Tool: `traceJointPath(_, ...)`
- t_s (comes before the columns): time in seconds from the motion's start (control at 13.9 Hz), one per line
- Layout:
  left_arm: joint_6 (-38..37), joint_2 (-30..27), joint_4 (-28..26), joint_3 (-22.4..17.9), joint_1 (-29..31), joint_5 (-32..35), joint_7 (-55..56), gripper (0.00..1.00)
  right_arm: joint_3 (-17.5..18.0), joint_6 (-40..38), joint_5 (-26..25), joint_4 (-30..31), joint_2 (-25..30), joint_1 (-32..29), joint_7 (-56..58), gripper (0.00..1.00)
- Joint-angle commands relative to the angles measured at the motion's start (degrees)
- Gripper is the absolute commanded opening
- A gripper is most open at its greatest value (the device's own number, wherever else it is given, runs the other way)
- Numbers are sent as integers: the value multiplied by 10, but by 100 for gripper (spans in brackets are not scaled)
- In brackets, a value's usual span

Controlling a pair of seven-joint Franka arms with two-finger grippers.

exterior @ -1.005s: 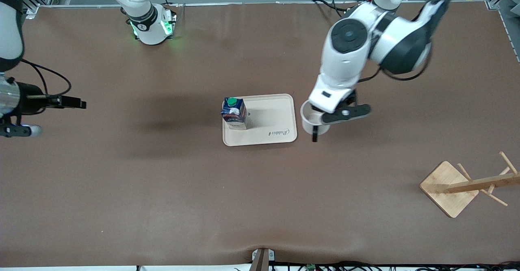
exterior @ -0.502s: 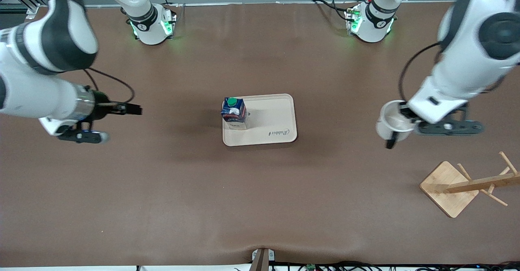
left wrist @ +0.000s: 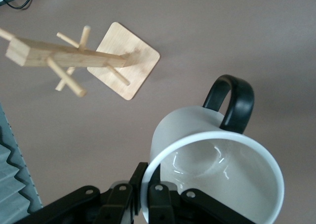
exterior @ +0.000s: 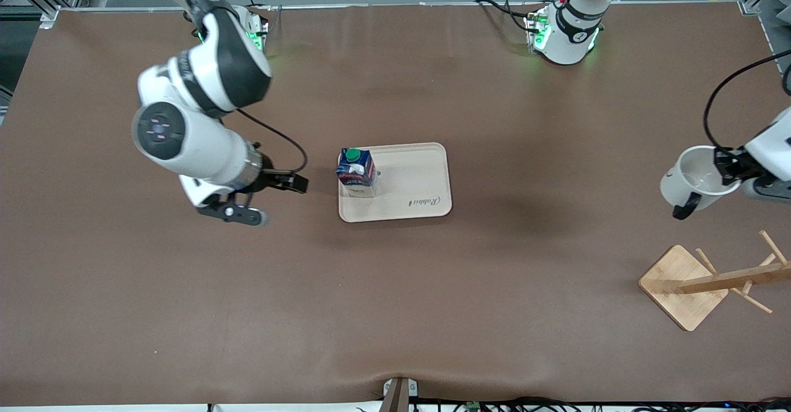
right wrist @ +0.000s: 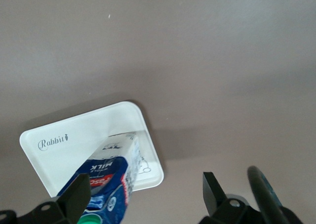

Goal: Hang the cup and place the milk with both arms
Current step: 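Lift the mug with the left gripper while the right gripper reaches the milk, then carry the mug toward the stand while the right gripper grasps the milk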

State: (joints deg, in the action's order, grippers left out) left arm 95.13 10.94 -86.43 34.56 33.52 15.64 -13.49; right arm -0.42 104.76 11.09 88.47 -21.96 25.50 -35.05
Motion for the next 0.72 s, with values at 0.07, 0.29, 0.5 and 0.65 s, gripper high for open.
traceJointPath(0.07,21,11,6,5,40,-11,-82,0,-7,12,10,-6,-8,50,-43,100)
traceJointPath(0.29,58,41,6,4,76,-11,-158,0,-7,38,3,-3,-29,97,-84,100)
traceJointPath(0.5,69,57,6,4,84,-11,-174,0,-7,35,3,-3,-29,109,-81,100)
traceJointPath(0.65,76,64,6,4,88,-8,-177,0,-8,38,3,-1,-33,111,-79,100)
